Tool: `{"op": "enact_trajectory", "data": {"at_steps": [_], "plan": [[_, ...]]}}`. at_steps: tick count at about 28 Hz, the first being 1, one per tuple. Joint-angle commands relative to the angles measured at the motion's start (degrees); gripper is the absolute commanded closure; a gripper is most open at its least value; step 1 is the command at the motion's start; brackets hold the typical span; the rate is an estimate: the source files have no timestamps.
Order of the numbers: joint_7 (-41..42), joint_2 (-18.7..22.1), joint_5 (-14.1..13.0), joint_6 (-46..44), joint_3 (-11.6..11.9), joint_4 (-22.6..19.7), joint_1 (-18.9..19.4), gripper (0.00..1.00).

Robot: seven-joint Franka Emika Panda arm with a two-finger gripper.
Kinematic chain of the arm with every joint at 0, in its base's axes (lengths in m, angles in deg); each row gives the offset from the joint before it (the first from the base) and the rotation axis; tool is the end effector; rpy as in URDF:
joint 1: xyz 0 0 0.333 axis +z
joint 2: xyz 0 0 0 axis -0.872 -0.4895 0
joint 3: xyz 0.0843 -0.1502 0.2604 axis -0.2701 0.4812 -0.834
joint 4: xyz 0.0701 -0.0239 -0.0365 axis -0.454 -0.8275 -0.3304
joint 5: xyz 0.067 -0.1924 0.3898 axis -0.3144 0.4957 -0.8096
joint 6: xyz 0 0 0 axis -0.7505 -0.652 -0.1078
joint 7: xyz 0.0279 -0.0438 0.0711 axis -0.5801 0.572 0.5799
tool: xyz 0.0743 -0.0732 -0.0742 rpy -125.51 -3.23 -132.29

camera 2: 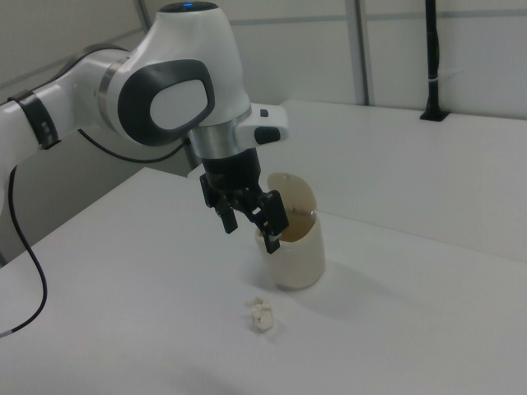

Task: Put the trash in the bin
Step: 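Lower the gripper onto the crumpled white paper and close it, then lift the held paper and carry it toward the cream bin opening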

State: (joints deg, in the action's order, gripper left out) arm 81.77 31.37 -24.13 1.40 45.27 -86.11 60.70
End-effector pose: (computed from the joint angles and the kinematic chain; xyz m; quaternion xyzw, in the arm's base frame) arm 0.6092 -0.0883 0.5872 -0.9990 0.0449 0.0001 0.0012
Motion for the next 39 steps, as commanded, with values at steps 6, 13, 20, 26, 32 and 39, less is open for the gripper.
{"op": "enact_trajectory", "data": {"at_steps": [6, 13, 20, 26, 32, 39], "plan": [[4.4, 0.4, 1.1, 1.7, -0.9, -3.0, 1.7, 0.00], [20.6, -0.3, 2.2, 5.4, -1.1, -8.4, 3.9, 0.00], [22.1, -0.8, 2.3, 20.1, -1.4, -18.9, 6.8, 0.00], [22.2, -5.2, 2.4, 30.8, -1.5, -23.2, 8.4, 0.00], [22.2, -11.1, 2.8, 36.9, -1.5, -23.0, 10.0, 0.00], [21.7, -14.8, 2.9, 40.5, -1.7, -22.7, 11.2, 0.00]]}}
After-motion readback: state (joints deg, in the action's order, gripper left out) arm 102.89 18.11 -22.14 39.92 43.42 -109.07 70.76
